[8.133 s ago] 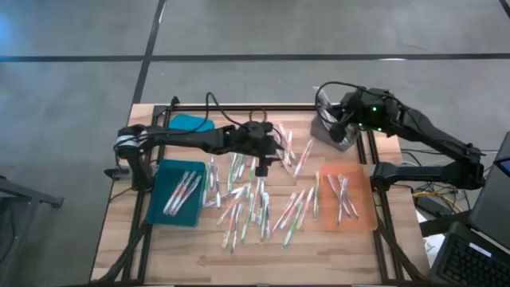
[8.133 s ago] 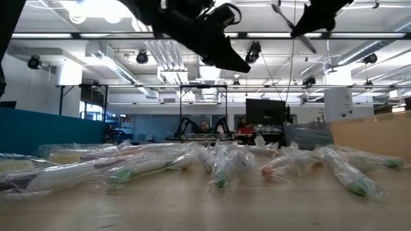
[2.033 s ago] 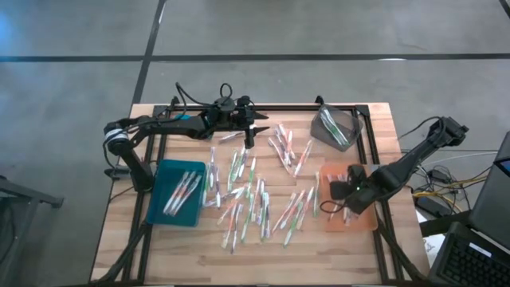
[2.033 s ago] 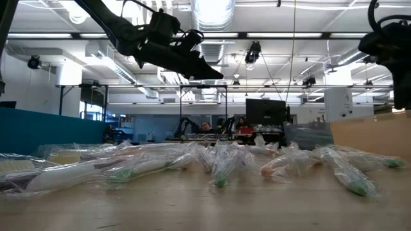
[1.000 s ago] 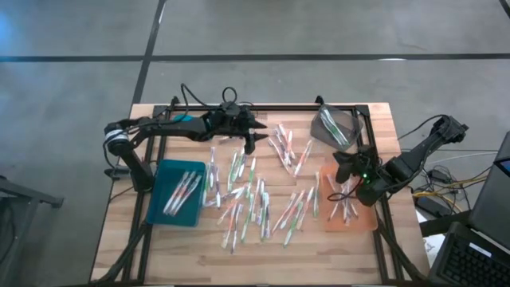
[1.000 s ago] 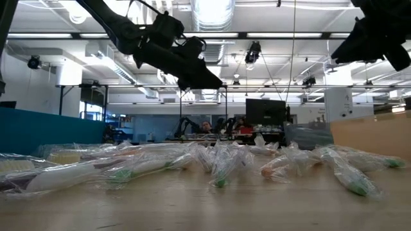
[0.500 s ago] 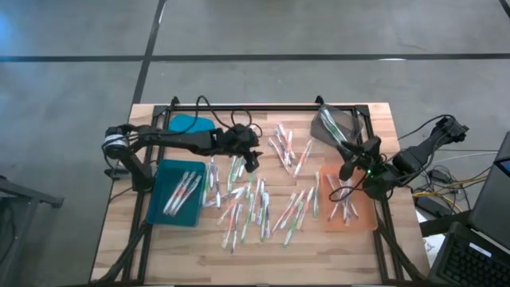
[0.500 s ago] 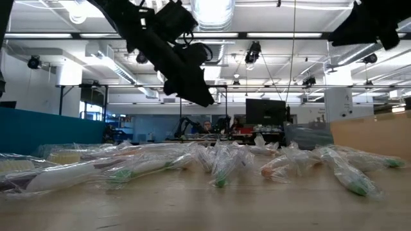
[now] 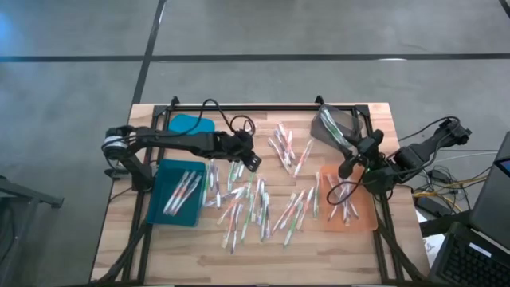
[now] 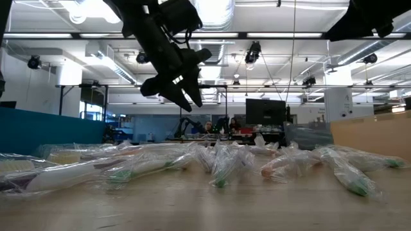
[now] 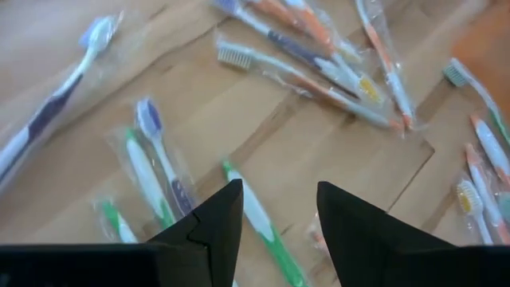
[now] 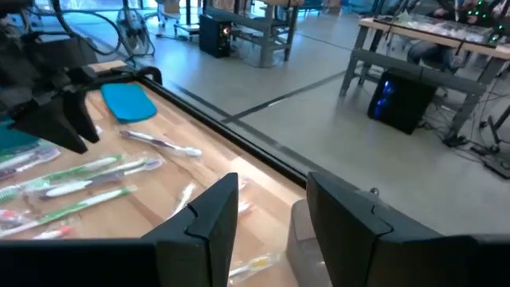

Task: Pick & Place Toothbrushes
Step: Put the green toothbrush into the black bin

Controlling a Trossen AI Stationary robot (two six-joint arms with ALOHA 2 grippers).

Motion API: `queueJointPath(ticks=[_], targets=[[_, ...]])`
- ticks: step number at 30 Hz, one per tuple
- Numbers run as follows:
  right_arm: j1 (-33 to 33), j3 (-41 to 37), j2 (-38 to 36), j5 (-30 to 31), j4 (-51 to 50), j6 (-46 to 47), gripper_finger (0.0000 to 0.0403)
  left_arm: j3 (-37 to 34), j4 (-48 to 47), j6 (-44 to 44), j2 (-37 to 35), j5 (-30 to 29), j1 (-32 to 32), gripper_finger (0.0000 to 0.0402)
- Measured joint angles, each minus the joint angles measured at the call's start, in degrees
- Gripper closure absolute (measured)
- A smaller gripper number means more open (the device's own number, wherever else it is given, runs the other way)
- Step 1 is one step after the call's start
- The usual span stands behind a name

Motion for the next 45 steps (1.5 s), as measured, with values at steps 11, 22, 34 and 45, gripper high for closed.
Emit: queueJointPath(ticks=[11, 22, 34, 45], targets=[[0.0, -0.2, 0.2, -1.9, 3.9, -1.5, 0.0226, 0.0, -1.2, -4.0, 2.5, -1.8, -2.9, 0.0248], [-2.0, -0.6, 1.6, -1.8, 4.7, -2.0, 0.0215, 0.1, -2.0, -8.7, 8.0, 0.9, -2.9, 0.0248], [-5.8, -1.9, 2.6, -4.9, 4.8, -1.3, 0.0225, 5.1, -2.2, -3.8, 14.6, 0.8, -1.5, 0.0248], [-5.8, -4.2, 2.7, -6.6, 4.8, 3.0, 0.0198, 5.6, -4.1, -3.2, 17.7, 0.0, 0.6, 0.0248]])
